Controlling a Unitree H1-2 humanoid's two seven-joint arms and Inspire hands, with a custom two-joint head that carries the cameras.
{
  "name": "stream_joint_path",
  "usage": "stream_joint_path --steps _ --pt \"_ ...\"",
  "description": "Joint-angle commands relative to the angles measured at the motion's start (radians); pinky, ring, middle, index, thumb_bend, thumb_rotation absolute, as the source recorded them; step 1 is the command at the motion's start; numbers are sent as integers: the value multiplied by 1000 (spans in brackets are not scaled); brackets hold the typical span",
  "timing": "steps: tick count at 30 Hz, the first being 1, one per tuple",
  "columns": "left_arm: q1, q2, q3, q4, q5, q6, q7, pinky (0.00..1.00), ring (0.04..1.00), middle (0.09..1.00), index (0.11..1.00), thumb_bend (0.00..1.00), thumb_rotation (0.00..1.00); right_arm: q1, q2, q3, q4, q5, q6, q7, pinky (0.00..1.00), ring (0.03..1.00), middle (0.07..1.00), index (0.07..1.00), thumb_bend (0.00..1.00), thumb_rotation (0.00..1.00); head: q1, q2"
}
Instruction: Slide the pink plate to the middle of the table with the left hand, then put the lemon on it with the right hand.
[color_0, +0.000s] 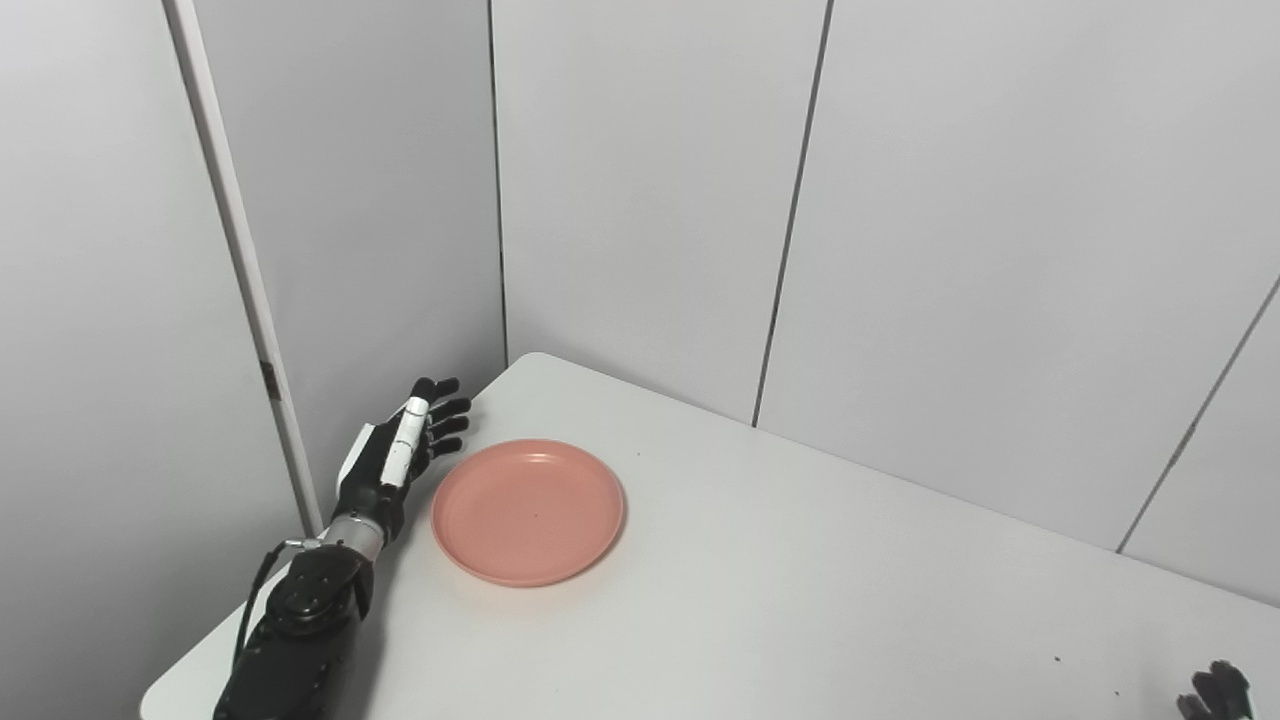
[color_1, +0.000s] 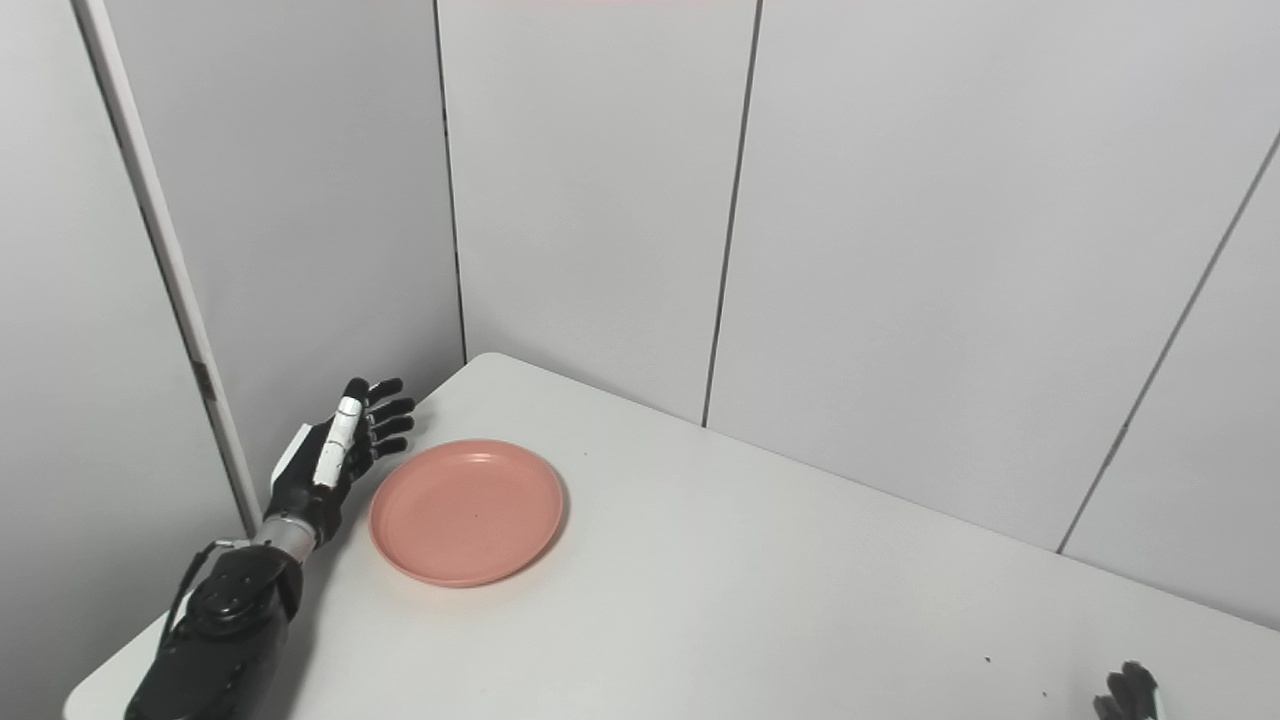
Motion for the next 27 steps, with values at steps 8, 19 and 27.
stream_joint_path --steps 8,19,27 --pt "-30 17 1 76 -16 -125 -11 826 820 823 811 875 1000 -9 -1 -6 -57 11 14 2 1000 1000 1000 1000 541 973 4 14" --pt "-26 -22 -7 96 -45 -166 -19 782 805 811 814 811 1000 -7 6 -8 -67 14 25 -2 1000 1000 1000 1000 557 961 -3 27" --pt "-22 -67 -20 47 -48 -142 3 778 793 797 798 834 1000 -5 10 -6 -73 14 28 -5 1000 1000 1000 1000 591 951 -12 35"
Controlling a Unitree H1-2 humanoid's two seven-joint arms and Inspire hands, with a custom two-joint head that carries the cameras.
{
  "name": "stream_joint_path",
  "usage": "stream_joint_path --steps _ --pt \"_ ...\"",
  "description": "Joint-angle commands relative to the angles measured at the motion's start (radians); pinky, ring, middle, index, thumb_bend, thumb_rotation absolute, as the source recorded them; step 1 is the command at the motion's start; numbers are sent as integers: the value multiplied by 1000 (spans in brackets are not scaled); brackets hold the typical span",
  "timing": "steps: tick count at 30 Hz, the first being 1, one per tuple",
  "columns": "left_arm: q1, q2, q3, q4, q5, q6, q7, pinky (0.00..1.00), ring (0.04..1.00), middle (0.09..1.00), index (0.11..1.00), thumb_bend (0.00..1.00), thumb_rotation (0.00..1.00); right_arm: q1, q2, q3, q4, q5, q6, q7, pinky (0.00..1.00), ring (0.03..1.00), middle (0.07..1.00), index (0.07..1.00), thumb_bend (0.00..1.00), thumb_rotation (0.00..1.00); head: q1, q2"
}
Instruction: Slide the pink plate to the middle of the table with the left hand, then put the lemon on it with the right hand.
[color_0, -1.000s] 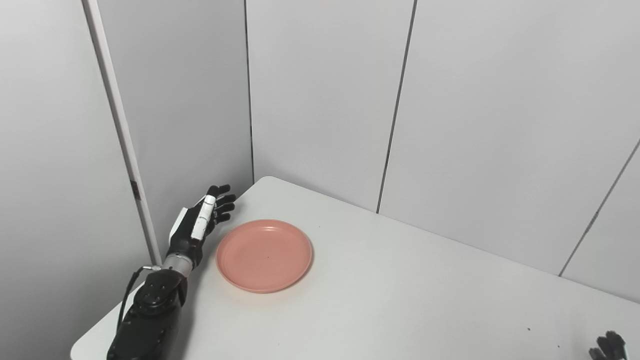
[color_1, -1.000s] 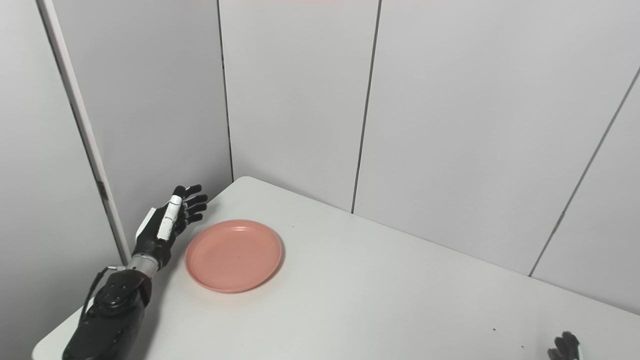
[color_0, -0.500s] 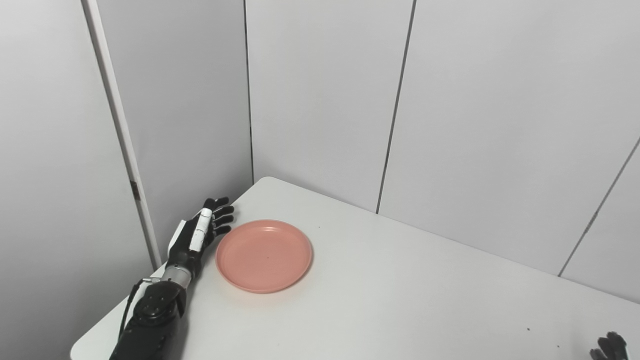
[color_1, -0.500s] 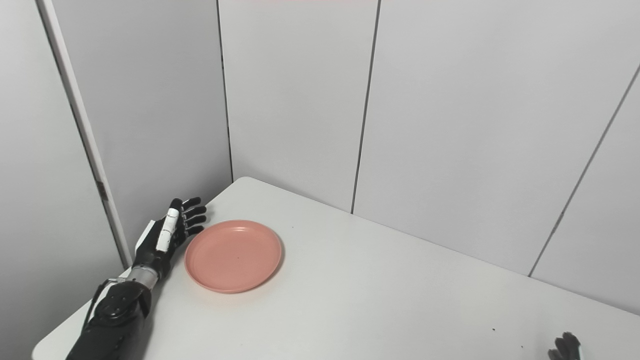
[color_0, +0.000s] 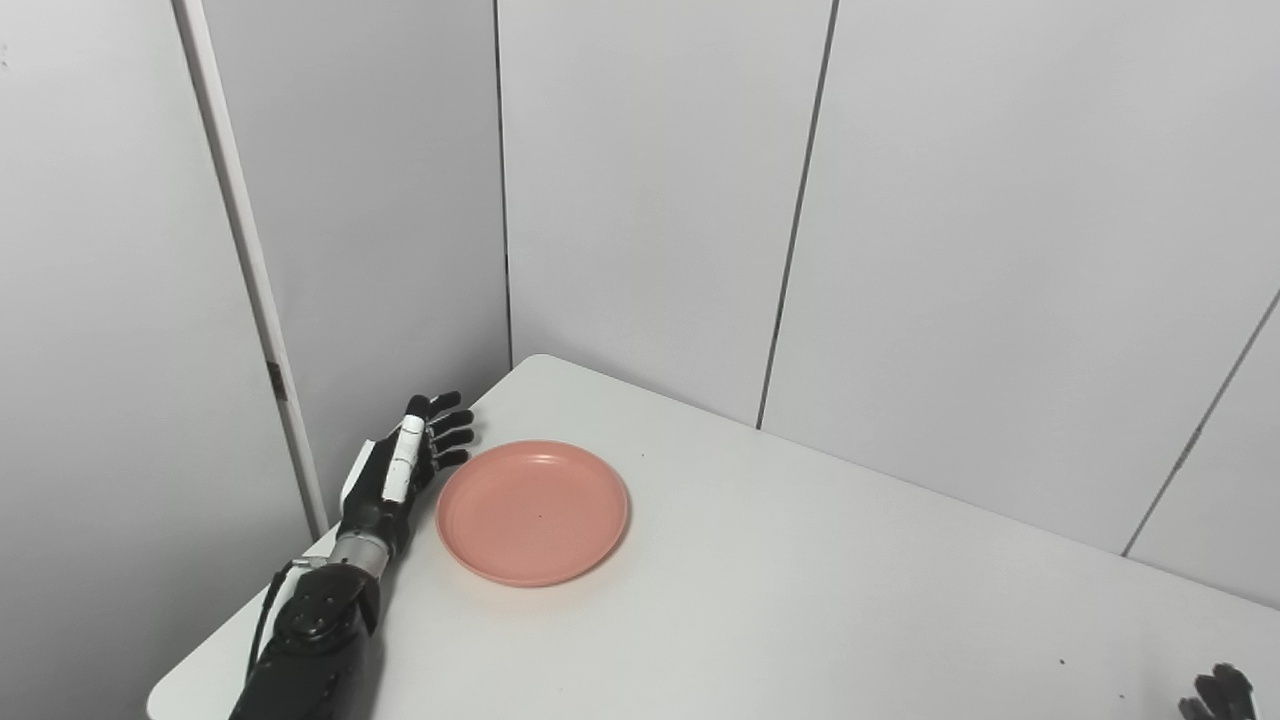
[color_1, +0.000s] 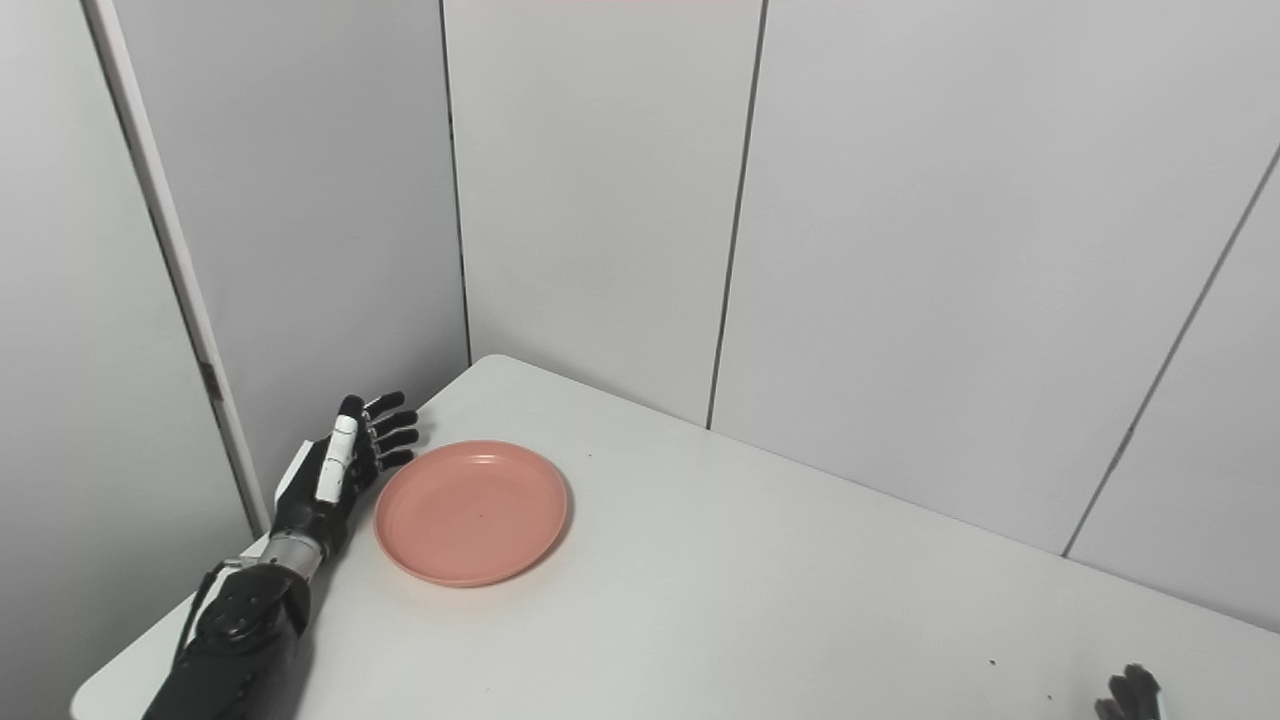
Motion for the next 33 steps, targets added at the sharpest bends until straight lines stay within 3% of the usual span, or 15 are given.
stream_joint_path --steps 1,7,12,18,24,29,31,33 --pt "-9 -22 -14 -11 -2 -9 9 784 798 799 800 831 1000 -14 5 -5 -42 7 0 -3 1000 1000 1000 1000 595 951 -1 2" --pt "-11 -38 -56 -19 5 13 -6 804 816 823 826 825 1000 -13 3 -7 -45 6 1 -4 1000 1000 1000 1000 574 954 -5 6" --pt "-9 -50 -84 -34 29 19 7 879 858 845 841 886 1000 -12 3 -8 -52 3 11 -7 1000 1000 1000 1000 591 951 -5 17" --pt "-10 -58 -97 -25 32 10 3 868 864 853 850 874 1000 -9 3 -6 -62 -2 18 -12 1000 1000 1000 1000 551 954 -13 24" --pt "1 -70 -105 -33 27 17 -7 847 852 850 842 862 1000 -11 11 -5 -63 -2 22 -14 1000 1000 1000 1000 579 952 -39 31" --pt "11 -80 -120 -27 44 4 -8 844 845 847 845 856 1000 -12 21 4 -67 -13 24 -17 1000 1000 1000 1000 523 958 -76 37" --pt "12 -90 -121 -38 41 17 -5 840 840 841 840 859 1000 -14 13 15 -60 -18 5 -1 1000 1000 1000 1000 415 989 -110 41" --pt "15 -104 -122 -67 30 44 -6 843 840 838 836 868 1000 -16 7 19 -45 -19 -19 7 1000 1000 1000 1000 368 996 -127 44"
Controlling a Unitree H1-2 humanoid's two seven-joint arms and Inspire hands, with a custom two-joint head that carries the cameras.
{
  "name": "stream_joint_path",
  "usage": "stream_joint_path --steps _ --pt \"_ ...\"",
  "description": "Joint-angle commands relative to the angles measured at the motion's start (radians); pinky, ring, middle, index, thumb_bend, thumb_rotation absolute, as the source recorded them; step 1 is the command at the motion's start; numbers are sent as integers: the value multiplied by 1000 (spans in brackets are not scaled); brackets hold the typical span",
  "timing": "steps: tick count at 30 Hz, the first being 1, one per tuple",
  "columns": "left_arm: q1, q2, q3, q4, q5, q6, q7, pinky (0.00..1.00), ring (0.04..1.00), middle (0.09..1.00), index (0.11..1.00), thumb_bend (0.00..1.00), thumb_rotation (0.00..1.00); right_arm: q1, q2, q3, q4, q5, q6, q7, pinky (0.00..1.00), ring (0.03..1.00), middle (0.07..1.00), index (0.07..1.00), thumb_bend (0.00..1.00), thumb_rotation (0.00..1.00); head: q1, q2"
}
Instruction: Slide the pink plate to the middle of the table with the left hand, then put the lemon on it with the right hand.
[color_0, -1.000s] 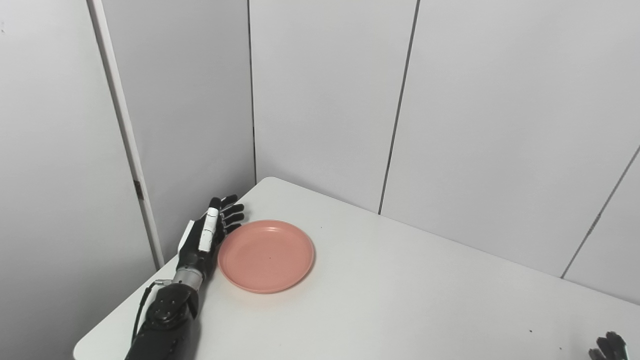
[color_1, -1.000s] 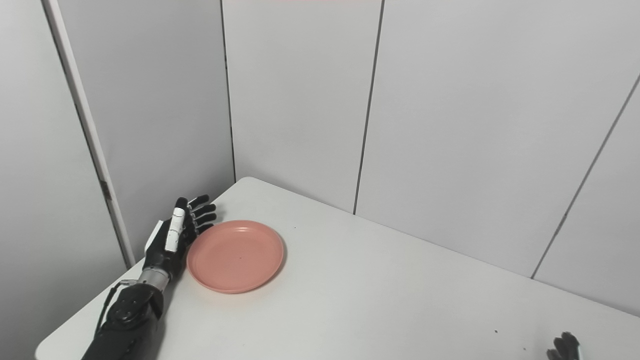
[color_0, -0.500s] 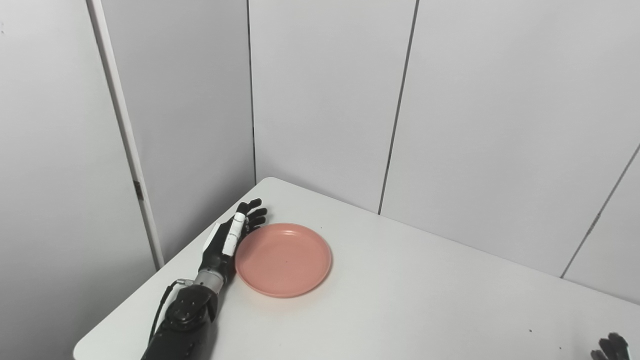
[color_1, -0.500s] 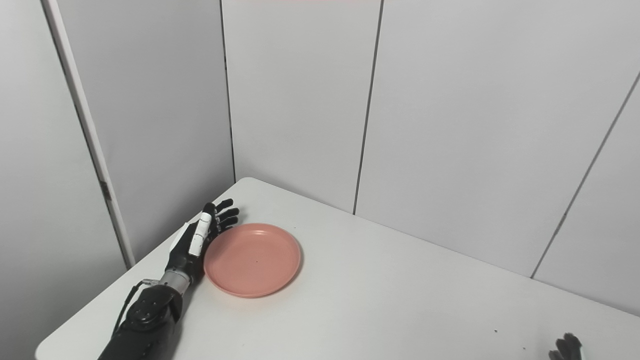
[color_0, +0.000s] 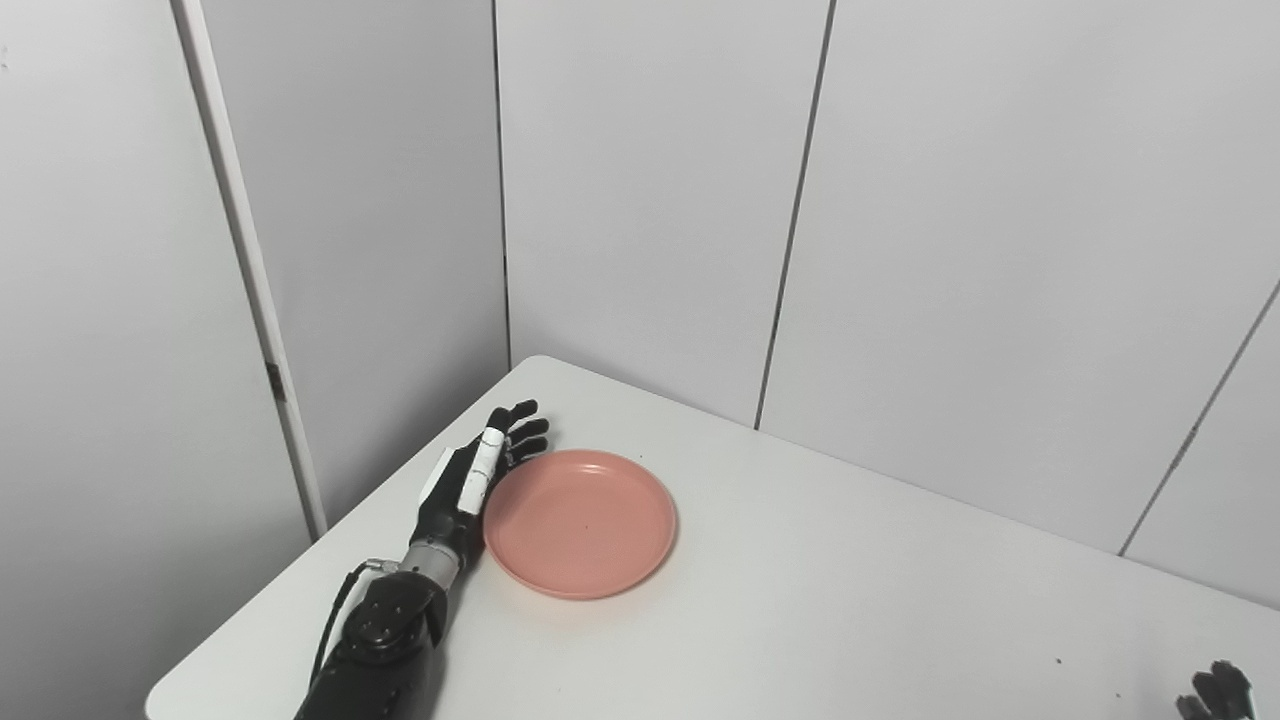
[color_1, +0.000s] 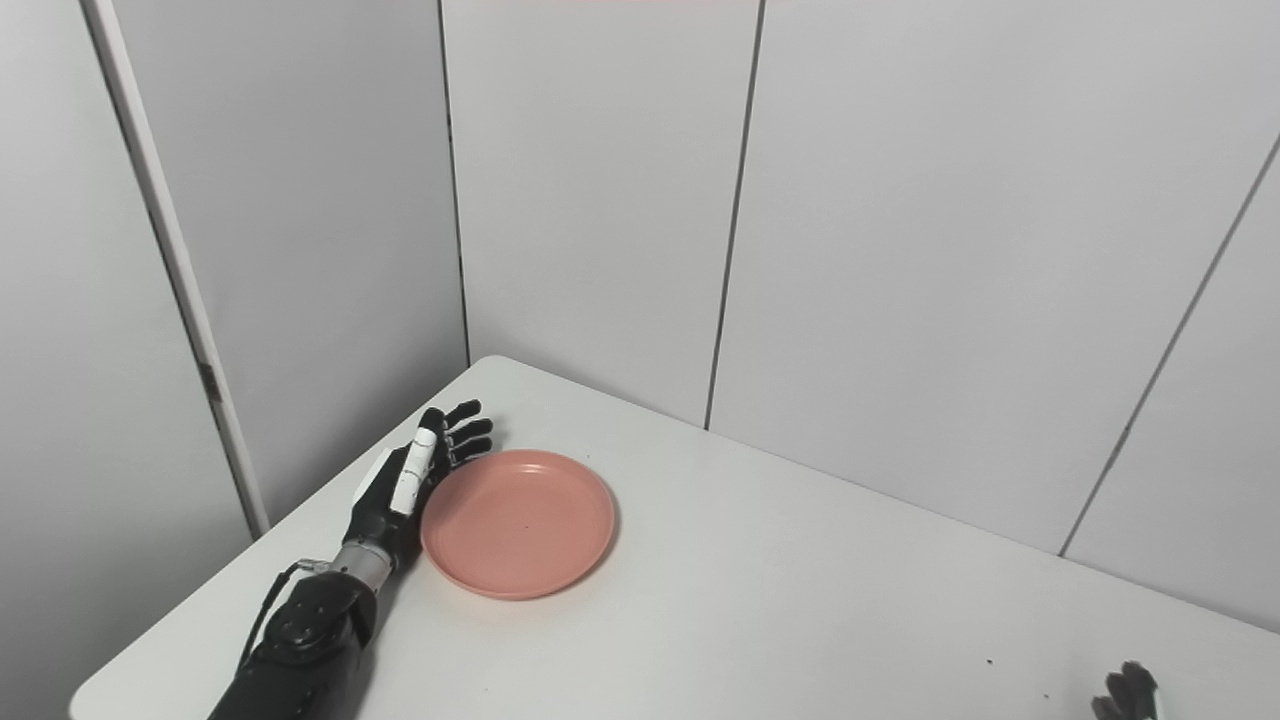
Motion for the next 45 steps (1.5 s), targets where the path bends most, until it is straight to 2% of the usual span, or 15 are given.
stream_joint_path --steps 1,6,9,14,16,17,21,24,30,35,38,45 --pt "27 -42 -17 -16 -11 14 -1 846 841 838 834 875 1000 -25 -5 2 -12 -1 -45 10 1000 1000 1000 1000 329 999 -4 2" --pt "31 -63 -35 -52 -19 16 -29 851 854 853 845 825 1000 -29 -4 -1 28 -4 -106 12 1000 1000 1000 1000 248 1000 -42 18" --pt "34 -75 -47 -87 -24 47 -31 855 861 861 851 837 1000 -31 -9 5 42 -21 -119 11 1000 1000 1000 1000 245 1000 -62 29" --pt "26 -90 -54 -103 -39 73 -46 859 860 858 847 860 1000 -44 -6 6 106 -30 -181 9 1000 1000 1000 1000 317 1000 -140 46" --pt "25 -96 -52 -110 -49 82 -52 861 856 854 843 830 1000 -49 2 3 135 -12 -206 13 1000 1000 1000 1000 376 942 -184 52" --pt "26 -96 -53 -113 -52 85 -52 861 856 854 844 827 1000 -51 4 3 145 -7 -216 14 1000 1000 1000 1000 380 937 -184 52" --pt "23 -103 -57 -136 -60 115 -53 872 863 859 852 827 1000 -61 10 9 193 -21 -253 5 1000 1000 999 1000 469 885 -275 82" --pt "20 -106 -60 -149 -62 130 -54 869 863 859 858 835 1000 -65 17 16 206 -43 -263 -4 1000 988 989 998 529 876 -327 100" --pt "17 -114 -82 -178 -69 156 -67 882 878 874 876 832 1000 -72 39 32 216 -107 -267 -37 979 957 966 978 587 890 -450 123" --pt "12 -130 -104 -179 -73 158 -82 883 882 878 877 847 1000 -81 46 40 224 -133 -270 -48 970 960 967 975 584 913 -472 137" --pt "9 -147 -109 -176 -84 160 -87 874 881 877 879 848 1000 -85 48 41 219 -146 -267 -56 967 962 971 975 589 928 -490 159" --pt "2 -177 -118 -176 -95 171 -91 871 873 881 882 820 1000 -93 62 44 210 -157 -254 -67 959 958 967 974 609 916 -527 183"
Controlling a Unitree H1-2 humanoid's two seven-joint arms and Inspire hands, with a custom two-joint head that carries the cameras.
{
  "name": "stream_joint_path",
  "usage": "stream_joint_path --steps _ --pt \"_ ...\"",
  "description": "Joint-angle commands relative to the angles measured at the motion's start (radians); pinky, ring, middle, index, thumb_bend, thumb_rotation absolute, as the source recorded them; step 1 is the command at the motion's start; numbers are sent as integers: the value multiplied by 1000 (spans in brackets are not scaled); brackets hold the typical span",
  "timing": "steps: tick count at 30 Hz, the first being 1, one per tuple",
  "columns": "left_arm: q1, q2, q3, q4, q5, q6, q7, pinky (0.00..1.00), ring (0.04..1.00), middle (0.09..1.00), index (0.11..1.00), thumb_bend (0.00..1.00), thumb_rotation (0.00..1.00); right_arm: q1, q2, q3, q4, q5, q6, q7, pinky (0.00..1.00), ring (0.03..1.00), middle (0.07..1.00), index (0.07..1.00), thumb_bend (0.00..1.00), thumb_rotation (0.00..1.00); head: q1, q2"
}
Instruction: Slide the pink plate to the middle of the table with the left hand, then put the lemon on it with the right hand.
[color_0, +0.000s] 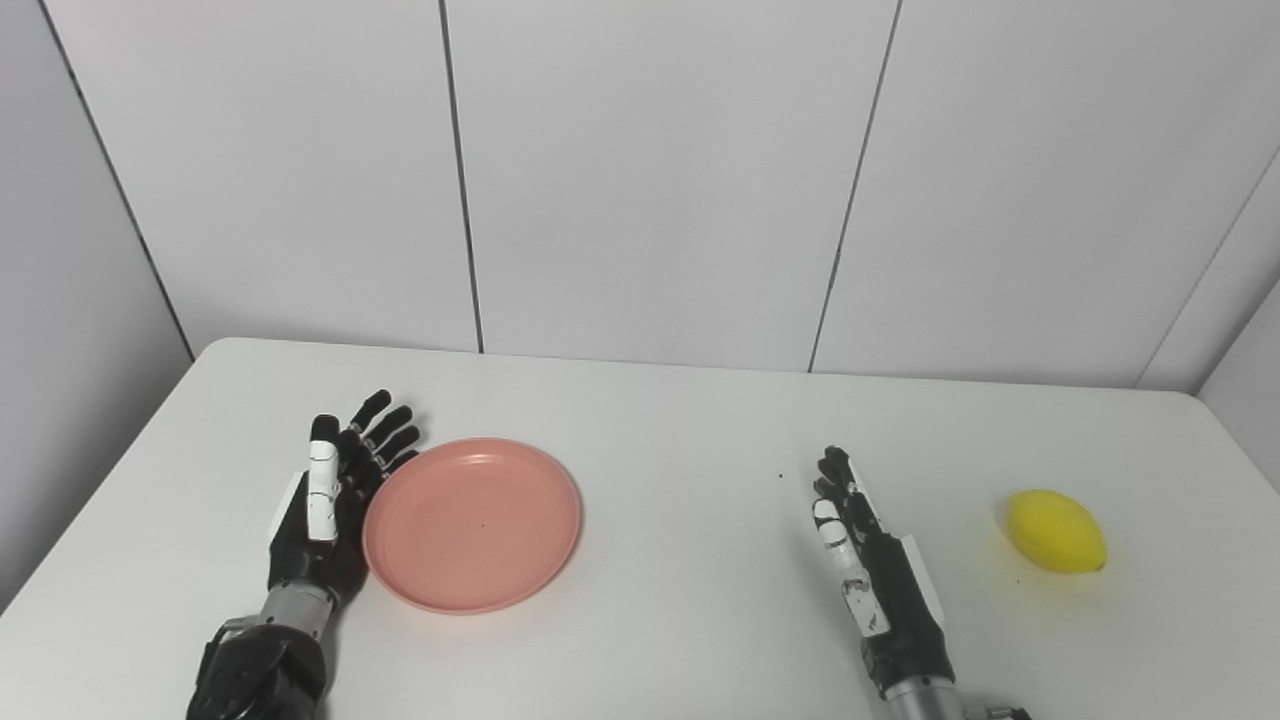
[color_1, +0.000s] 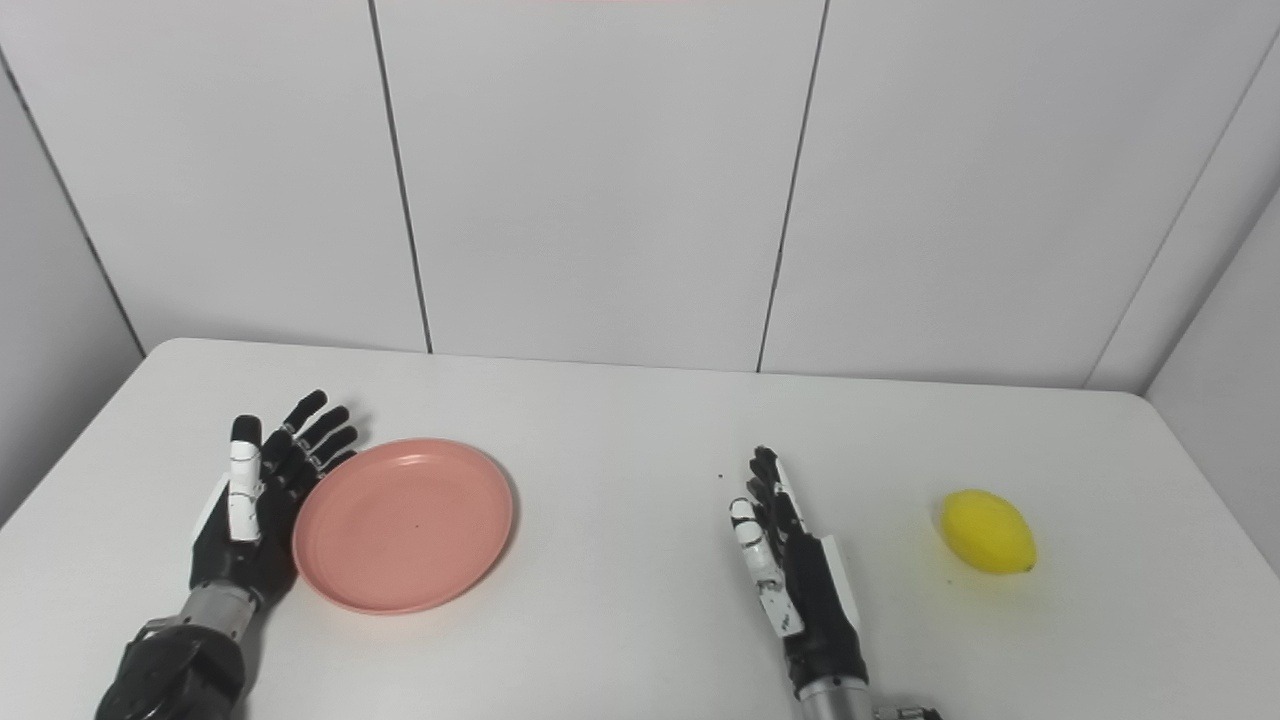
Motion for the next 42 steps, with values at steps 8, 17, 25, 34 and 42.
stream_joint_path --steps 8,17,25,34,42 --pt "-18 -39 -54 -3 38 15 11 871 882 887 891 827 1000 -36 6 9 -38 -6 -43 -4 969 963 970 972 596 937 3 13" --pt "-11 -93 -87 -2 53 34 17 893 902 903 902 817 1000 -38 5 5 -28 1 -49 -4 970 959 965 972 603 921 11 4" --pt "-10 -131 -112 4 73 14 23 913 908 904 902 815 1000 -39 -2 2 -29 7 -49 1 966 960 969 976 601 926 22 8" --pt "5 -157 -143 3 115 -9 17 944 913 900 905 814 1000 -37 -3 1 -34 6 -40 0 961 961 967 975 613 923 20 14" --pt "10 -165 -170 4 135 -16 10 949 905 898 907 829 1000 -35 3 2 -40 11 -33 -1 965 962 968 973 619 908 1 19"
